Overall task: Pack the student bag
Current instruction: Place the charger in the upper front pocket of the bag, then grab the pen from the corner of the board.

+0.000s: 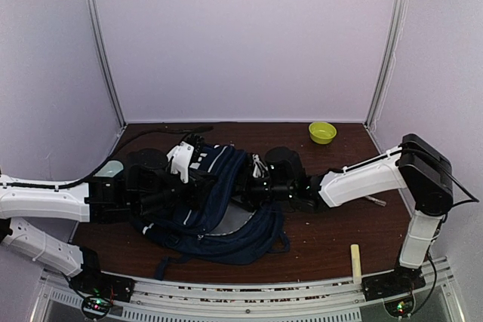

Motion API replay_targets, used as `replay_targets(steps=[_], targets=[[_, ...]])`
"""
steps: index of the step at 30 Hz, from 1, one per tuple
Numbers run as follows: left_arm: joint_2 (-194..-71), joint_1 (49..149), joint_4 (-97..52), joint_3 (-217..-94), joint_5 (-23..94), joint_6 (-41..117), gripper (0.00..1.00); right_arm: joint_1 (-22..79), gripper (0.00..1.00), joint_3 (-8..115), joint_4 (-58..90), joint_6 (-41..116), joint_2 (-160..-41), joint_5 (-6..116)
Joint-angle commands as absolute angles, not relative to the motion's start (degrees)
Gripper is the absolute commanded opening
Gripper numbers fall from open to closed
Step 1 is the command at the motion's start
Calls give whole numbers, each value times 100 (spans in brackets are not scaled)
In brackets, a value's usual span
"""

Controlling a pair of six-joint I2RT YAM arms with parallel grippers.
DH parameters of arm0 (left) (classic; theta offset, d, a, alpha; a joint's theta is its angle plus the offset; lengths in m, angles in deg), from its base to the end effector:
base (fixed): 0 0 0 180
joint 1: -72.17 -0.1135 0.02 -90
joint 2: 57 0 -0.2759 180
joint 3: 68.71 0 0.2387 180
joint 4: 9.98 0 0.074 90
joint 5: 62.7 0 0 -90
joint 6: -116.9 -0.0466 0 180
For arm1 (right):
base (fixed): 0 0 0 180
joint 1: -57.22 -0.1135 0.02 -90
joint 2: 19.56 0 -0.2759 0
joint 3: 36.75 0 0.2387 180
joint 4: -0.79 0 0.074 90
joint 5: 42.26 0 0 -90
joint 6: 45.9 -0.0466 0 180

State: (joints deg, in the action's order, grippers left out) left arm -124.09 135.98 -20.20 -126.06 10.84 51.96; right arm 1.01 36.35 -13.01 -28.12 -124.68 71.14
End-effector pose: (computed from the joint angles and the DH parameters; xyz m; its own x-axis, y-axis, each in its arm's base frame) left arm 0.1263 -0.2270 0.2867 -0.4512 -0.0030 -0.8924 0.6093 0.7297 -0.3105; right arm 0.2100 0.3471 0.2168 -0.9792 0.1081 -0.1718 -0.1314 0.3076 0.9424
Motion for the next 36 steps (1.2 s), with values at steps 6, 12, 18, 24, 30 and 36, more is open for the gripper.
replay_targets(steps=[6,12,18,24,30,36], targets=[[-12300,13633,-1504,-12641,1210,5248,0,73,79,3531,-1724,-2628,-12196,7242],[-12293,13633,-1516,-12610,1180,5265,0,84,80,3388,-1016,-2006,-11590,6888],[-12327,13633,-1518,-12615,1155,5252,0,77,81,3084,-120,-1003,-10723,6138],[-12376,13633,-1483,-12621,1154,5257,0,98,89,3126,1342,-424,-10063,5484],[-12413,13633,-1463,-12615,1161,5270,0,197,100,3070,2335,-224,-9584,4902],[-12456,13633,-1457,-12616,1144,5265,0,193,100,3097,3568,-39,-9098,4311]])
